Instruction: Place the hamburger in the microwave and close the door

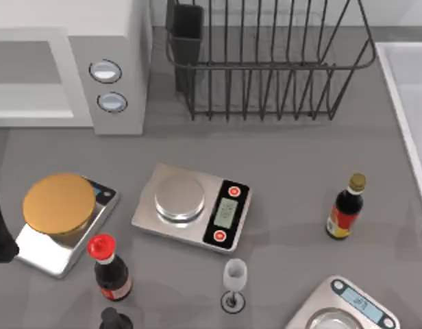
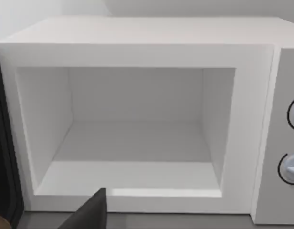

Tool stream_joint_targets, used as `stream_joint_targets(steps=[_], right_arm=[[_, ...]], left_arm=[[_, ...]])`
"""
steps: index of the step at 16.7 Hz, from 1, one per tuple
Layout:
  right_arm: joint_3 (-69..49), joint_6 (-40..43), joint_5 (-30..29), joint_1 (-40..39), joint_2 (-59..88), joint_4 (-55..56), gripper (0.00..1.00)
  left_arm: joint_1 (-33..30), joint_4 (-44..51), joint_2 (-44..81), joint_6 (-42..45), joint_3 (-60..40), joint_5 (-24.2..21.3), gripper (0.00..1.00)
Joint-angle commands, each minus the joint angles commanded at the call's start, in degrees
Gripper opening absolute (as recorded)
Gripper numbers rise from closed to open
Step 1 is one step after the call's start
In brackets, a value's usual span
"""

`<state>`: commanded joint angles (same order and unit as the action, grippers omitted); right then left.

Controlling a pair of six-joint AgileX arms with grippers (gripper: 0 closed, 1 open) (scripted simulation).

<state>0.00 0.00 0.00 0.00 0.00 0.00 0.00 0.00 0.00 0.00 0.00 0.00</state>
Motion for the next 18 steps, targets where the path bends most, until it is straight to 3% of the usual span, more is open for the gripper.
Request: stream_joint_targets(steps=[7,18], right_arm=[[0.0,0.0,0.0,0.0,0.0,0.0,1.0],[0.0,0.0,0.0,0.0,0.0,0.0,1.0]], left_arm=[[2.4,5.1,8.6,7.0,-4.9,0.0,1.0],[15.5,33.6,56.9,47.3,-33.8,0.2,1.0]])
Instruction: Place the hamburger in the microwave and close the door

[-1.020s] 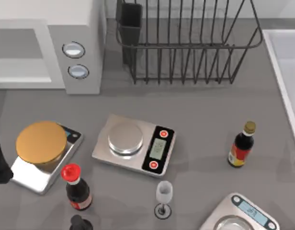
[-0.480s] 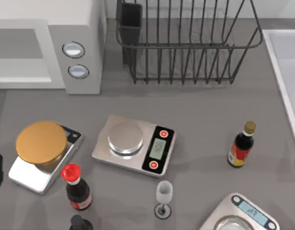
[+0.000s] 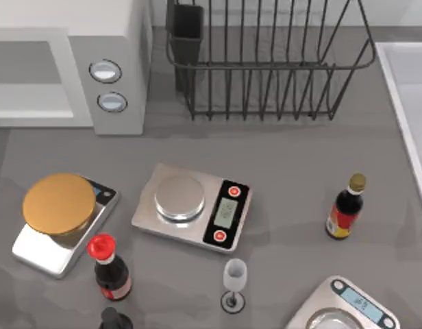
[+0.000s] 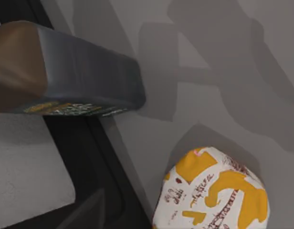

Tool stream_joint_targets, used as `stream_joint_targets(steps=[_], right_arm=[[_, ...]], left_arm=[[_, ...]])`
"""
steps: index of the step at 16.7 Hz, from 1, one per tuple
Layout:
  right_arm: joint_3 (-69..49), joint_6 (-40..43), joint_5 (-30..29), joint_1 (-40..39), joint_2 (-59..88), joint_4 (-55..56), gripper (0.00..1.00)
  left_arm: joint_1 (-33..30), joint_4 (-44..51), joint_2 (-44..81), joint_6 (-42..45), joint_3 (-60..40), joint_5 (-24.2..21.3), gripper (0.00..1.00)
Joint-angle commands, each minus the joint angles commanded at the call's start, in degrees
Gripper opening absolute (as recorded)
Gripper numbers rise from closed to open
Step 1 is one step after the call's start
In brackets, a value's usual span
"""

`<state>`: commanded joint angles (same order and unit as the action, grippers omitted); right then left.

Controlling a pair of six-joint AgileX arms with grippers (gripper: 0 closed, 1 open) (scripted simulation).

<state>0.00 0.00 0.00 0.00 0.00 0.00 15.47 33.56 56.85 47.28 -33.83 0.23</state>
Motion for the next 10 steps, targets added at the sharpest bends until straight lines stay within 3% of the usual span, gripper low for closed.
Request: stream_joint_targets(steps=[6,10], right_arm=[[0.0,0.0,0.0,0.0,0.0,0.0,1.0],[0.0,0.0,0.0,0.0,0.0,0.0,1.0]], left_arm=[[6.5,14.7,25.5,21.6,-16.4,-0.1,1.0],[8.6,20.3,35.5,30.4,-23.6,-0.3,1.0]])
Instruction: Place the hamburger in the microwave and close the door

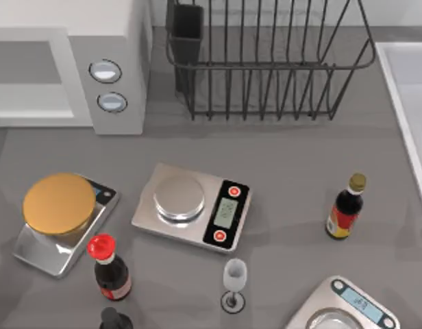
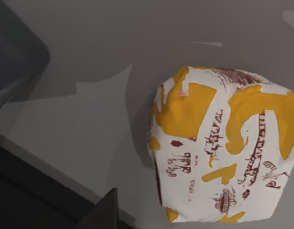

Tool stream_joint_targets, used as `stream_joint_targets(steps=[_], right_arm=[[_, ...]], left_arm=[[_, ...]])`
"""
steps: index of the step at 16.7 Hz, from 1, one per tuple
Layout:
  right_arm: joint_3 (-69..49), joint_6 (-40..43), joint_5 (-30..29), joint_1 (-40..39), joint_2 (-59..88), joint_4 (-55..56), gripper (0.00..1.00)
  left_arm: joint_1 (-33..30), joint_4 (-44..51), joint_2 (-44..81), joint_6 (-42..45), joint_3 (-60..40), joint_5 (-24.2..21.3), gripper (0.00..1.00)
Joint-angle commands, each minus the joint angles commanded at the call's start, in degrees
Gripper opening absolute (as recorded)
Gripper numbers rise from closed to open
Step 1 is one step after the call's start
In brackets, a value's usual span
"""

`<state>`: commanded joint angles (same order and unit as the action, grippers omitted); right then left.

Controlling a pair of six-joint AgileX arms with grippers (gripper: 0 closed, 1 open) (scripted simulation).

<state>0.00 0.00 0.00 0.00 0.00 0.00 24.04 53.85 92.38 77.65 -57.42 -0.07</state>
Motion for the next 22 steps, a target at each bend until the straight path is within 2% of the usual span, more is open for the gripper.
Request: stream_joint_targets(steps=[9,16,22], right_arm=[[0.0,0.0,0.0,0.0,0.0,0.0,1.0],[0.0,0.0,0.0,0.0,0.0,0.0,1.0],[0.0,0.0,0.0,0.0,0.0,0.0,1.0]], left_arm=[[0.2,0.5,1.5,1.9,-0.6,-0.1,1.0],[1.8,-12.1,6.0,3.4,7.7,-0.1,1.0],[0.3,-18.3,11.7,2.1,8.0,-0.1,1.0]])
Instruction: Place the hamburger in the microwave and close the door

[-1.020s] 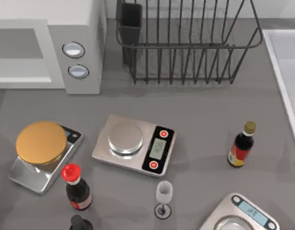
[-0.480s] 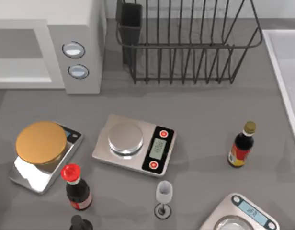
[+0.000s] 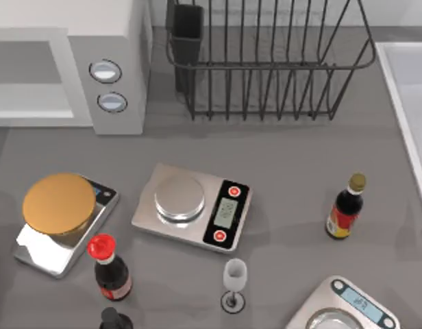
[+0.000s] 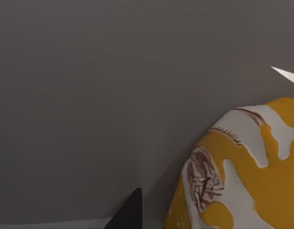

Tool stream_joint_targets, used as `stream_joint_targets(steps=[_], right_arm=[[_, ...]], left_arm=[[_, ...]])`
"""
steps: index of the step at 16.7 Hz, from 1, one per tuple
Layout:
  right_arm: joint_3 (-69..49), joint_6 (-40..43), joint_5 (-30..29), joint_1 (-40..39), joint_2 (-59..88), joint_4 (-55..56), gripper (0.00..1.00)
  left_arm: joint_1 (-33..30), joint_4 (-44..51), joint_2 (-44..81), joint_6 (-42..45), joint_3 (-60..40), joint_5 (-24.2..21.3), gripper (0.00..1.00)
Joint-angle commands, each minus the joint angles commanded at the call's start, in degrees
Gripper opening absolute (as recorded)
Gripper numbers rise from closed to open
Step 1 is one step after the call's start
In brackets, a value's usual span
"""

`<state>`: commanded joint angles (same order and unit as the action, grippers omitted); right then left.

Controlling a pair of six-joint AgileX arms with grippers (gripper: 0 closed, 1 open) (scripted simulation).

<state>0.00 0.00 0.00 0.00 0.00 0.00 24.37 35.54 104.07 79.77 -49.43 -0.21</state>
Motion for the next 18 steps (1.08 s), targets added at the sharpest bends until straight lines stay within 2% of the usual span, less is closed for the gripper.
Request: stream_joint_targets(steps=[3,16,18], right_arm=[[0.0,0.0,0.0,0.0,0.0,0.0,1.0],[0.0,0.0,0.0,0.0,0.0,0.0,1.0],[0.0,0.0,0.0,0.0,0.0,0.0,1.0]], left_arm=[[0.0,0.0,0.0,0.0,0.0,0.0,1.0],[0.0,0.0,0.0,0.0,0.0,0.0,0.02],[0.0,0.0,0.0,0.0,0.0,0.0,0.0]])
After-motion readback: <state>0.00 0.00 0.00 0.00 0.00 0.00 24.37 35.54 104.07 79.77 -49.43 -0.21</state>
